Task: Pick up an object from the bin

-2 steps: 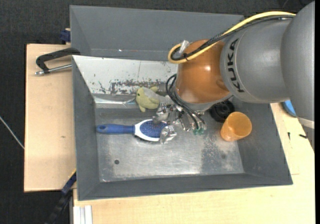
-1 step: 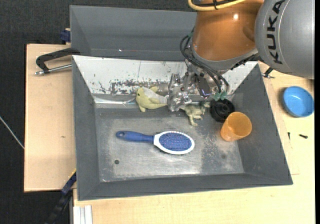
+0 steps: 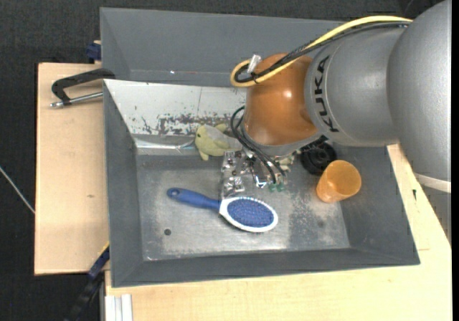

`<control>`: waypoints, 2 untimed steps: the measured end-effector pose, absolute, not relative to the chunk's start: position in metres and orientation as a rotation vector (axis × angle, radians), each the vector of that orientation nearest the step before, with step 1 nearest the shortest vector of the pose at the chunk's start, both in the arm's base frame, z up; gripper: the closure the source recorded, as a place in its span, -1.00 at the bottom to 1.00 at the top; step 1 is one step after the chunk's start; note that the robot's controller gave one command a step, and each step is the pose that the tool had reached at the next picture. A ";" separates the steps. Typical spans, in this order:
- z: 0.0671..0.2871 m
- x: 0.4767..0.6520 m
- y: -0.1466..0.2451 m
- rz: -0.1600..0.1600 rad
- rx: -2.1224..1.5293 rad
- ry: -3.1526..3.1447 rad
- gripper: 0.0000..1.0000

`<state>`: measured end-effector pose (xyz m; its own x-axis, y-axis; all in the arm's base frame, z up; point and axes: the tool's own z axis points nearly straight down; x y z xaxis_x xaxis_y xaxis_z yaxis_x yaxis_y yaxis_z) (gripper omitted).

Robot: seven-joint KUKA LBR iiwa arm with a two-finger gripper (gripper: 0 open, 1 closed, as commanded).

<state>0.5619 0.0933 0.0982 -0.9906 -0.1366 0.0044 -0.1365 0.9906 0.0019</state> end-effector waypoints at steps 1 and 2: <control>0.103 0.564 0.093 -0.003 0.214 -3.137 -1.00; 0.085 0.499 0.168 -0.006 0.083 -3.162 -1.00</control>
Offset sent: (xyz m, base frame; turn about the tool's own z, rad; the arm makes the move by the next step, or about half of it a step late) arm 0.0000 0.0000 0.0000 0.0000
